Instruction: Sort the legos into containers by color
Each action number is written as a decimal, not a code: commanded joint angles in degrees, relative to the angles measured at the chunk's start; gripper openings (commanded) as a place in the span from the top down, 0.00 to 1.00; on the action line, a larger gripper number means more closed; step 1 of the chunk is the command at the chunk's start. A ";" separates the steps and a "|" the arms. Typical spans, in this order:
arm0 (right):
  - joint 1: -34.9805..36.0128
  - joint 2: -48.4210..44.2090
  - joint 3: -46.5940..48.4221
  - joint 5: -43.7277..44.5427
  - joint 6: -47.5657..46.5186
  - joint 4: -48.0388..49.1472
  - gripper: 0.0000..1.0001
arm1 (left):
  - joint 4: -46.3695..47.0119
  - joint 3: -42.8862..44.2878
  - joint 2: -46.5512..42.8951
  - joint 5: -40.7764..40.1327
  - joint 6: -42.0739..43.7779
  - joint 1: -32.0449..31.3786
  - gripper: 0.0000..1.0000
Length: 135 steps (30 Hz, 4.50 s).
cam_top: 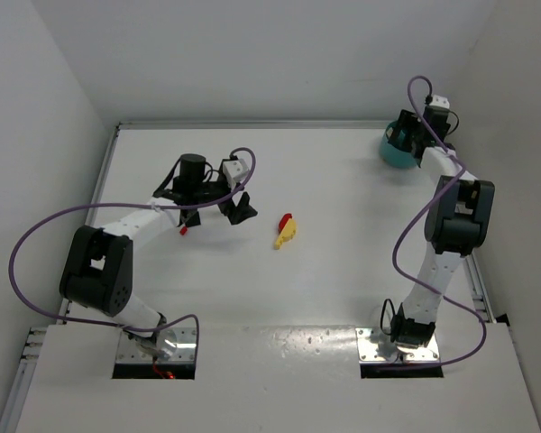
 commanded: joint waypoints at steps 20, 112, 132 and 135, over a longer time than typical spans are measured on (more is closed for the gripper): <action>0.89 2.28 4.34 -1.00 -0.14 -1.01 0.00 | 2.22 0.38 -1.43 1.27 -0.23 -0.32 0.00; 3.62 3.34 1.71 6.21 -5.77 0.13 0.05 | 2.22 -0.14 -1.43 0.74 0.30 -0.85 0.00; 3.09 1.50 2.58 9.98 -7.53 2.50 0.00 | 2.22 -0.67 -1.96 0.74 0.83 -0.85 0.00; 3.09 1.49 2.58 9.98 -7.53 3.03 0.00 | 2.22 -0.67 -1.96 0.74 0.83 -0.85 0.00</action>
